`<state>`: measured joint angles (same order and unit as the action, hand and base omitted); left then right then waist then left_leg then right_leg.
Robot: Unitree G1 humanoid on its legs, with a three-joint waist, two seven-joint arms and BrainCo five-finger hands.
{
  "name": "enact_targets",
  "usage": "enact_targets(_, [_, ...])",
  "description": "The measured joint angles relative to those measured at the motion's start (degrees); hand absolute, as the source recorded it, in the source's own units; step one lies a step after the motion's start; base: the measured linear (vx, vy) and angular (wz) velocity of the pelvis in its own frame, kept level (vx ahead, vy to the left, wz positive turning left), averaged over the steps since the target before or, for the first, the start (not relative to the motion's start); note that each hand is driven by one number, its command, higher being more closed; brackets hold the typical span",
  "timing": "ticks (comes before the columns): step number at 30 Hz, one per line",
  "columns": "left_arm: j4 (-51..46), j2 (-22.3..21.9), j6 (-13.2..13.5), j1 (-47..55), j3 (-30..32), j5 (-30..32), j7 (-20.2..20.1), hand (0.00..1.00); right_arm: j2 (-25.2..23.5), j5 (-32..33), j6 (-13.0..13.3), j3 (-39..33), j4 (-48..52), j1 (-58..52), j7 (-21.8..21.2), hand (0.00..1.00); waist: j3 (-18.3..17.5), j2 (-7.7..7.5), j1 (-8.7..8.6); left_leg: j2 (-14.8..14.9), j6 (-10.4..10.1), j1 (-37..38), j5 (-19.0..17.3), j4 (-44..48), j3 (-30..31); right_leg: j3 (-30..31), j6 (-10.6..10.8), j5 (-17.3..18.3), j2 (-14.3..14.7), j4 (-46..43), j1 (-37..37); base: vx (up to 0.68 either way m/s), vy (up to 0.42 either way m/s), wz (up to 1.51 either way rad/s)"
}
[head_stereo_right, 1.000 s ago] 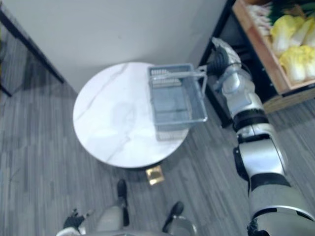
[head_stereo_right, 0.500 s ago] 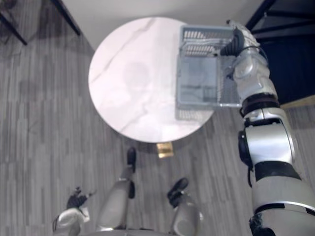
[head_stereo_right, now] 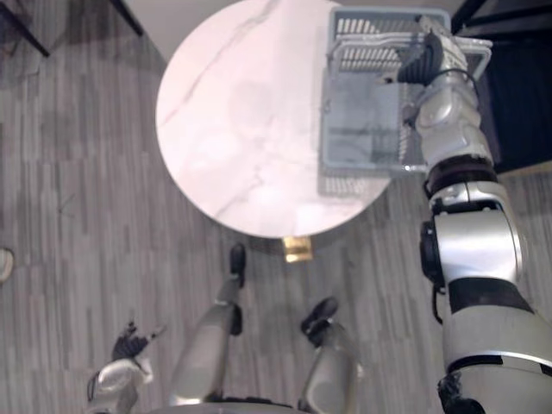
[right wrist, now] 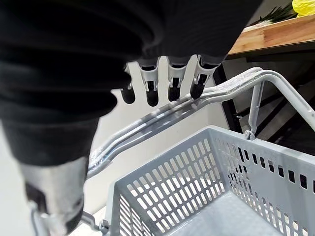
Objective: Pick vegetable in the basket
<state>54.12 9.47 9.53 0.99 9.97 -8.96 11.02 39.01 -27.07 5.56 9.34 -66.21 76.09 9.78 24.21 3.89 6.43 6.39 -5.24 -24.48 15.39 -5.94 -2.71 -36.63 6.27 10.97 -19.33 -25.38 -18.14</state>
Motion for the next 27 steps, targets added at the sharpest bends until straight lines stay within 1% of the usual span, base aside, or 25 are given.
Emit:
enact_targets(2, [0.07, 0.02, 0.01, -0.61, -0.11, 0.00, 0.01, 0.00, 1.86, 0.00, -0.06, -0.05, -0.03, 0.42, 0.15, 0.00, 0.29, 0.29, 0.14, -0.36, 0.09, -0.66, 0.78, 0.07, 0.71, -0.68, -0.29, 0.92, -0.85, -1.77, -0.61, 0.00, -0.048, 0.22])
enact_targets(4, [0.05, 0.02, 0.00, -0.65, -0.10, -0.01, 0.04, 0.00, 2.32, 0.00, -0.14, -0.08, -0.24, 0.42, 0.91, 0.00, 0.46, 0.49, 0.10, -0.87, 0.18, -0.66, 0.99, 0.10, 1.57, -0.75, -0.30, 1.61, -1.51, -3.02, -0.60, 0.01, -0.052, 0.22])
enact_targets(7, [0.06, 0.02, 0.00, -0.65, -0.10, 0.00, 0.06, 0.00, 2.70, -0.02, -0.15, -0.30, -0.53, 0.43, 1.23, 0.00, 0.68, 0.72, 0.15, -0.99, 0.18, -0.66, 1.03, 0.06, 1.87, -0.75, -0.49, 1.88, -1.72, -3.63, -0.61, 0.00, -0.053, 0.09])
enact_targets(11, [0.05, 0.02, 0.00, -0.72, -0.10, -0.01, 0.12, 0.00, 2.70, -1.30, 0.02, -0.52, -0.41, 0.44, 1.31, 0.00, 1.06, 1.18, 0.14, -1.16, -0.14, -0.68, 0.77, 0.01, 1.94, -0.69, -0.34, 2.09, -1.90, -3.72, -0.60, -0.02, -0.041, 0.02])
enact_targets(16, [0.06, 0.02, 0.00, -0.88, -0.11, 0.01, 0.17, 0.00, 2.69, -2.23, 0.17, -0.49, 0.88, -0.45, 1.69, 0.00, 1.55, 1.24, 0.11, -1.11, -0.14, -0.68, 0.77, 0.02, 1.84, -0.63, -0.34, 2.31, -1.91, -3.74, -0.65, -0.02, -0.047, 0.01])
enact_targets(22, [0.37, 0.00, 0.00, -1.44, -1.18, 0.02, 0.46, 0.00, 2.62, -2.24, 1.19, -0.55, 6.50, -5.75, 2.40, 0.00, 1.54, 1.22, 0.05, -1.10, 0.18, -0.22, 1.17, 0.25, 1.66, -0.05, -0.35, 2.33, -1.90, -4.06, -0.62, 0.01, -0.059, -0.03])
enact_targets(24, [0.56, 0.00, 0.00, -1.86, -1.30, 0.02, 0.48, 0.00, 2.15, -2.27, 1.60, -0.53, 7.53, -6.80, 2.40, 0.00, 1.53, 1.21, 0.04, -1.05, 0.18, 0.16, 1.18, 0.29, 1.41, 0.48, -0.35, 2.33, -1.89, -4.21, -0.61, 0.00, -0.064, -0.08])
enact_targets(27, [0.66, -0.01, 0.00, -1.98, -1.81, 0.03, 0.61, 0.00, 0.21, -2.28, 2.30, -0.43, 8.12, -7.58, 2.40, 0.00, 1.49, 1.13, 0.02, -0.84, 0.07, 1.05, 1.09, 0.19, 0.37, 1.53, -0.35, 2.33, -1.80, -4.02, -0.58, -0.03, -0.056, -0.15])
